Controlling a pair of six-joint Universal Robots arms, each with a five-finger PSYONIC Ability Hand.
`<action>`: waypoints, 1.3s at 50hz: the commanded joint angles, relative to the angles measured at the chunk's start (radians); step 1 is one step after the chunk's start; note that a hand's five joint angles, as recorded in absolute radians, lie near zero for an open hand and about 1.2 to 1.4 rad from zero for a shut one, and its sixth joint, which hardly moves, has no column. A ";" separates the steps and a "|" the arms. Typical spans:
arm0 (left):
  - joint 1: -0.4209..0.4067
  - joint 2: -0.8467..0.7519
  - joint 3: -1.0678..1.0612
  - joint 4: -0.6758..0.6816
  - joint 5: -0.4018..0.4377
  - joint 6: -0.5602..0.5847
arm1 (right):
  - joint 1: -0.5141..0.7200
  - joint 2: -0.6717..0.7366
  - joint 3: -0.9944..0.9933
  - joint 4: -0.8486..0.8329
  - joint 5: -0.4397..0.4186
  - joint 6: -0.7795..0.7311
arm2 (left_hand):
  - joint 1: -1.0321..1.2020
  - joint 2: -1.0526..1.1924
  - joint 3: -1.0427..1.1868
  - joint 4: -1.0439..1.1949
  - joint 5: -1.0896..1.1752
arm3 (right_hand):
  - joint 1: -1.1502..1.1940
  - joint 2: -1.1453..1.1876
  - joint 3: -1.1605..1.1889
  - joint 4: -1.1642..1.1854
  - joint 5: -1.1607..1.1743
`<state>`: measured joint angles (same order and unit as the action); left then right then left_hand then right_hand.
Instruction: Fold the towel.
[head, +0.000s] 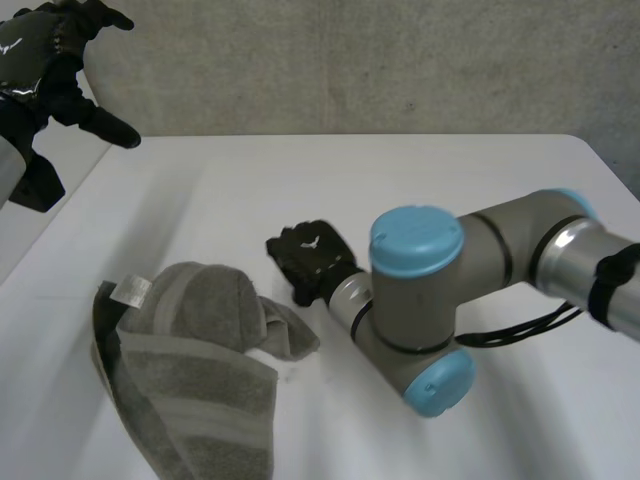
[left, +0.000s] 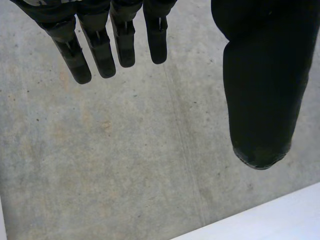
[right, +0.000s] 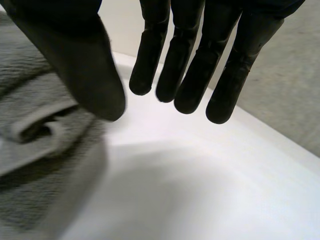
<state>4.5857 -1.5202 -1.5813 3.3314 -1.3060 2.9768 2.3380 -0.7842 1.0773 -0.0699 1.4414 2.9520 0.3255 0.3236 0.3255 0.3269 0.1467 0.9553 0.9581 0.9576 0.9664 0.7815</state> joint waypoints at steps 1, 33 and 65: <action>-0.002 0.070 -0.109 -0.027 0.002 0.151 | -0.054 -0.030 -0.002 0.031 0.001 0.002 | -0.009 -0.007 -0.009 -0.011 -0.005 | -0.294 -0.297 -0.296 -0.305 -0.294; -0.277 -0.231 -0.385 -0.204 0.033 0.685 | -0.088 -0.070 0.098 0.153 -0.021 0.001 | 0.408 0.410 0.408 0.406 0.412 | -0.506 -0.509 -0.509 -0.517 -0.507; -0.327 -0.072 -0.287 -0.158 -0.122 0.738 | -0.103 -0.064 0.070 0.159 -0.056 0.010 | 1.071 1.073 1.071 1.069 1.075 | -0.509 -0.512 -0.511 -0.520 -0.510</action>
<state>4.2672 -1.7319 -1.8960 3.1724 -1.4253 3.7248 2.2365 -0.8589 1.1977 0.0739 1.4162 2.9550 1.1596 1.2108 1.2068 1.2115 0.9888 0.4694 0.4708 0.4646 0.4658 0.2799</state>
